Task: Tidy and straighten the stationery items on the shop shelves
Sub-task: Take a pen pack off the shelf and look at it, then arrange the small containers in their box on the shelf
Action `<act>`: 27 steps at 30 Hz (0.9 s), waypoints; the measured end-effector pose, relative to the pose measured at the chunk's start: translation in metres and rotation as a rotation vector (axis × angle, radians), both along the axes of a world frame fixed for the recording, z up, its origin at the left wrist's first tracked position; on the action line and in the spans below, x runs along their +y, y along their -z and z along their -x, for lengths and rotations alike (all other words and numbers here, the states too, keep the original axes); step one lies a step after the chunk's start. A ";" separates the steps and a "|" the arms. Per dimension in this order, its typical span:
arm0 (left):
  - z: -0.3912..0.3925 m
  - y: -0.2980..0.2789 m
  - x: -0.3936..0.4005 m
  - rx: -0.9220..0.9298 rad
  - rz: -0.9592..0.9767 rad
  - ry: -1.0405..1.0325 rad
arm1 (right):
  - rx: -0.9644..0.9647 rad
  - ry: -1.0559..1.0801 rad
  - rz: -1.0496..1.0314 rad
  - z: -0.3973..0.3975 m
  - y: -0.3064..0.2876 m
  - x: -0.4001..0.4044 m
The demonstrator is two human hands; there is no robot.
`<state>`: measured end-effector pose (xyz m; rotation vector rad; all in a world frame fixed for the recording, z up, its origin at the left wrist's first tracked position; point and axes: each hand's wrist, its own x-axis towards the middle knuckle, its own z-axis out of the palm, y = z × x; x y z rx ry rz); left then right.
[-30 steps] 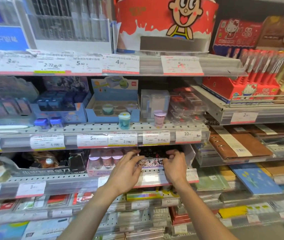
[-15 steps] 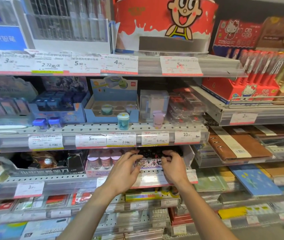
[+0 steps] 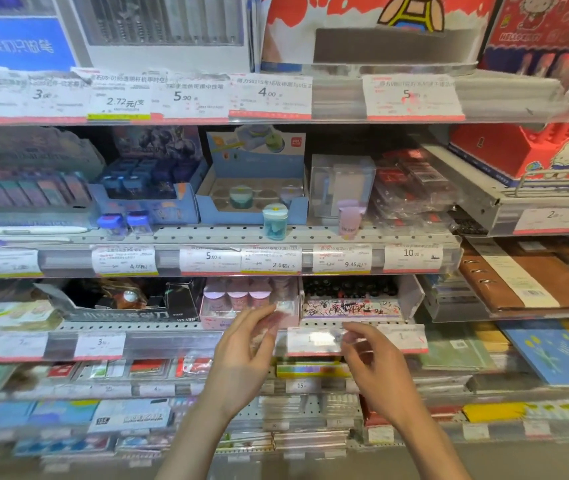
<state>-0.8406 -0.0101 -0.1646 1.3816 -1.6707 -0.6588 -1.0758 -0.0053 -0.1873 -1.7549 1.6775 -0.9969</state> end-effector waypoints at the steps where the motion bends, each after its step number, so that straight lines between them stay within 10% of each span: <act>1: -0.005 0.001 0.004 0.019 -0.012 0.005 | 0.003 0.007 0.009 -0.005 0.000 0.003; 13: -0.111 -0.058 0.009 -0.016 0.130 0.136 | -0.003 0.148 0.126 -0.108 -0.059 0.023; 27: -0.153 -0.128 -0.051 -0.484 0.483 0.119 | 0.462 0.162 0.447 -0.142 -0.176 -0.034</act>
